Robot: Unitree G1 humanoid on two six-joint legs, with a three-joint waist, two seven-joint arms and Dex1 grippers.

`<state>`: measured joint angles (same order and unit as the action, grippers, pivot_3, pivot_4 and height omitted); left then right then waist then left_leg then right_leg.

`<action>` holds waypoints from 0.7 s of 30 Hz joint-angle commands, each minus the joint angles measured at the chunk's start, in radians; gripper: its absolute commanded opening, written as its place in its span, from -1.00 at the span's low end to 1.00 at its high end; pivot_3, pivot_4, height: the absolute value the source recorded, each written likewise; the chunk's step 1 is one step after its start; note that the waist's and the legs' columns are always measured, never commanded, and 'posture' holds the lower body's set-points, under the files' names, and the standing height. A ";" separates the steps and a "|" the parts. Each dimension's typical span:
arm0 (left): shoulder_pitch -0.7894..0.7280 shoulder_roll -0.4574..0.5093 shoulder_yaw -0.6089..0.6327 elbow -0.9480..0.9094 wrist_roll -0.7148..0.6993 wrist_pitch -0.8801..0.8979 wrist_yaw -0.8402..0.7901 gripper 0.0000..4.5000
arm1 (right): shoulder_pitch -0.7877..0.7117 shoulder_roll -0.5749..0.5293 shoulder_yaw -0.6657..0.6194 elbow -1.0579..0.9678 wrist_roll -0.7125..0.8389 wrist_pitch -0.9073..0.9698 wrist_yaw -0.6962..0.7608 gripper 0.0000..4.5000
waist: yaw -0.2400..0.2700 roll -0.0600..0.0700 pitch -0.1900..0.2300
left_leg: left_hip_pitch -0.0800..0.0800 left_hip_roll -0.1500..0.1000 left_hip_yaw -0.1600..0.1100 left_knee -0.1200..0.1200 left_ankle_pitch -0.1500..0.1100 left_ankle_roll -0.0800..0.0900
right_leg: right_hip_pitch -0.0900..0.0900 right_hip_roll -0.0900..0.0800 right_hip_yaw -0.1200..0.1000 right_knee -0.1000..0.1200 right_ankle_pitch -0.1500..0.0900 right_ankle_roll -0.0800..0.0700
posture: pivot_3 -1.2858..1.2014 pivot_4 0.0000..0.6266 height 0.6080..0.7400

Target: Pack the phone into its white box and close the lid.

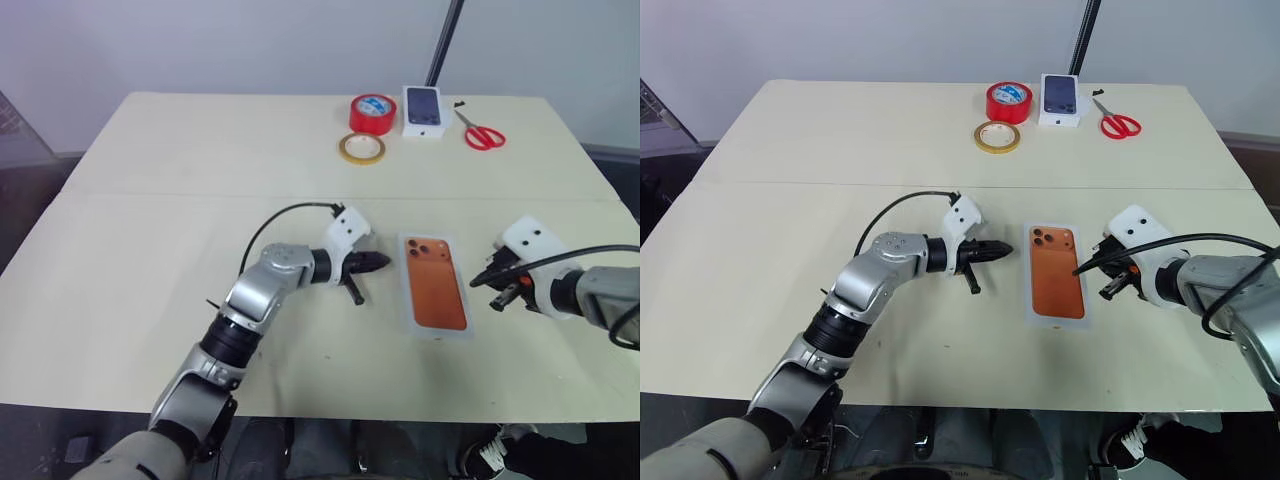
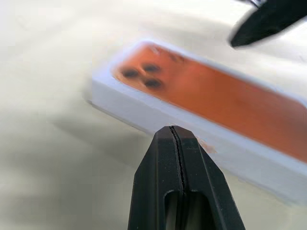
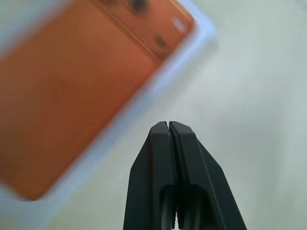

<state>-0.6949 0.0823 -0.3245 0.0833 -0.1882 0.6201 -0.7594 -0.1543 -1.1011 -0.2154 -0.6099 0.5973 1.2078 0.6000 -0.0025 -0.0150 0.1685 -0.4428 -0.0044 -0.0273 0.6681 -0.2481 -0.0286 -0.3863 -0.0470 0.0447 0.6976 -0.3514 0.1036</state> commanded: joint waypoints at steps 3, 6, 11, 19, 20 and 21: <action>-0.066 -0.050 -0.114 0.090 0.077 -0.068 0.004 -1.00 | 0.066 0.009 0.005 -0.109 0.027 -0.020 0.036 -0.97 | 0.011 0.000 0.000 | 0.000 0.000 0.000 0.000 0.000 0.000 | 0.000 0.000 0.000 0.000 0.000 0.000 | 0.03 -0.52 0.53; -0.085 -0.047 -0.174 0.176 0.147 -0.101 0.013 -1.00 | 0.086 0.040 0.053 -0.102 -0.002 -0.010 -0.004 -0.97 | 0.011 0.000 0.000 | 0.001 0.000 0.000 0.001 0.000 0.000 | 0.000 0.000 0.000 0.000 0.000 0.000 | 0.03 -0.52 0.53; -0.074 -0.032 -0.139 0.165 0.148 -0.108 0.016 -1.00 | 0.099 0.079 0.083 -0.113 -0.031 -0.024 -0.047 -0.97 | 0.011 -0.001 -0.001 | 0.002 0.001 0.000 0.000 0.000 0.000 | 0.002 0.001 0.000 0.000 0.000 0.000 | 0.03 -0.52 0.53; 0.018 0.159 0.124 -0.027 0.051 -0.101 0.031 -1.00 | 0.040 0.193 -0.065 -0.059 -0.086 -0.183 -0.108 -0.97 | -0.008 -0.001 -0.001 | 0.001 0.001 0.000 -0.001 0.000 0.000 | 0.000 0.001 0.001 0.001 0.000 0.000 | 0.03 -0.52 0.53; 0.041 0.206 0.172 -0.048 0.038 -0.103 0.027 -1.00 | 0.047 0.199 -0.087 -0.034 -0.096 -0.222 -0.096 -0.97 | -0.008 0.000 -0.001 | 0.001 0.001 0.000 -0.001 0.000 0.000 | 0.000 0.001 0.000 0.001 0.000 0.000 | 0.03 -0.52 0.53; 0.065 0.256 0.224 -0.061 0.027 -0.111 0.021 -1.00 | 0.049 0.207 -0.105 -0.010 -0.098 -0.255 -0.085 -0.97 | -0.009 -0.001 -0.001 | 0.001 0.001 0.000 -0.001 0.000 0.000 | 0.000 0.001 0.000 0.001 0.000 0.000 | 0.03 -0.52 0.53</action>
<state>-0.6423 0.3046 -0.1754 0.0692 -0.1346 0.5289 -0.7310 -0.1041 -0.9059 -0.2684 -0.6351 0.5175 1.0077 0.5058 -0.0110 -0.0156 0.1678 -0.4414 -0.0032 -0.0276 0.6674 -0.2478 -0.0291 -0.3865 -0.0465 0.0451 0.6982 -0.3515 0.1036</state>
